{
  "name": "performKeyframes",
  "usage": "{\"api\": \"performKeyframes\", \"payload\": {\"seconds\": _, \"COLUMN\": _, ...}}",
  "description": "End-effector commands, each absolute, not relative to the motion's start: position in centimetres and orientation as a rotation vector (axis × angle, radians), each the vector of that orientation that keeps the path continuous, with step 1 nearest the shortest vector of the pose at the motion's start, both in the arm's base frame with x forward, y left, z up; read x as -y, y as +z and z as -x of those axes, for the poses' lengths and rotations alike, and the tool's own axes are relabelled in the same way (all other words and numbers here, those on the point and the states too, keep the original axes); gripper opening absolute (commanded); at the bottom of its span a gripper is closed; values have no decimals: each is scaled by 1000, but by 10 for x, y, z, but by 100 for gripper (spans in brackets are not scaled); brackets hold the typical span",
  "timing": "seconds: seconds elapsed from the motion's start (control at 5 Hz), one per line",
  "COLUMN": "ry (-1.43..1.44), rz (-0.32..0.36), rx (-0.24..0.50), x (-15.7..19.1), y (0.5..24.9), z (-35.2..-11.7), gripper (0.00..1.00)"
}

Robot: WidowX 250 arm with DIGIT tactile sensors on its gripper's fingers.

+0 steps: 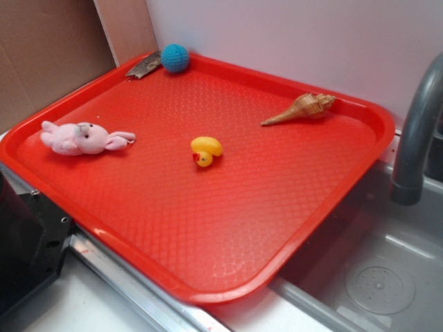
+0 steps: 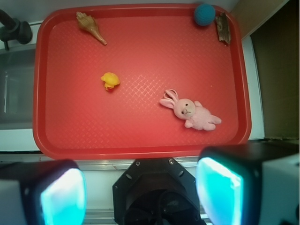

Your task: Grab the shell.

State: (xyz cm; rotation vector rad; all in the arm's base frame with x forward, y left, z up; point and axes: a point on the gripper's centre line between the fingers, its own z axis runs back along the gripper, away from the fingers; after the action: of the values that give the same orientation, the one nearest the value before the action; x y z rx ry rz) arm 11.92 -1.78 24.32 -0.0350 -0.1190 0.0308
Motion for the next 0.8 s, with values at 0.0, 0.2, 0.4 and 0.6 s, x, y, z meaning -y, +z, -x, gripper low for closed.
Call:
{"api": "performKeyframes", "payload": {"seconds": 0.0, "ry": 31, "rz": 35, "rx": 119, "x": 18, "y": 243, "z": -119, "gripper": 100}}
{"api": "performKeyframes", "payload": {"seconds": 0.2, "ry": -9, "rz": -82, "rx": 88, "x": 6, "y": 193, "z": -169, "gripper": 100}}
{"api": "performKeyframes", "payload": {"seconds": 0.4, "ry": -86, "rz": -91, "rx": 116, "x": 15, "y": 153, "z": -221, "gripper": 100}}
{"api": "performKeyframes", "payload": {"seconds": 0.6, "ry": -146, "rz": -97, "rx": 218, "x": 36, "y": 129, "z": -273, "gripper": 100}}
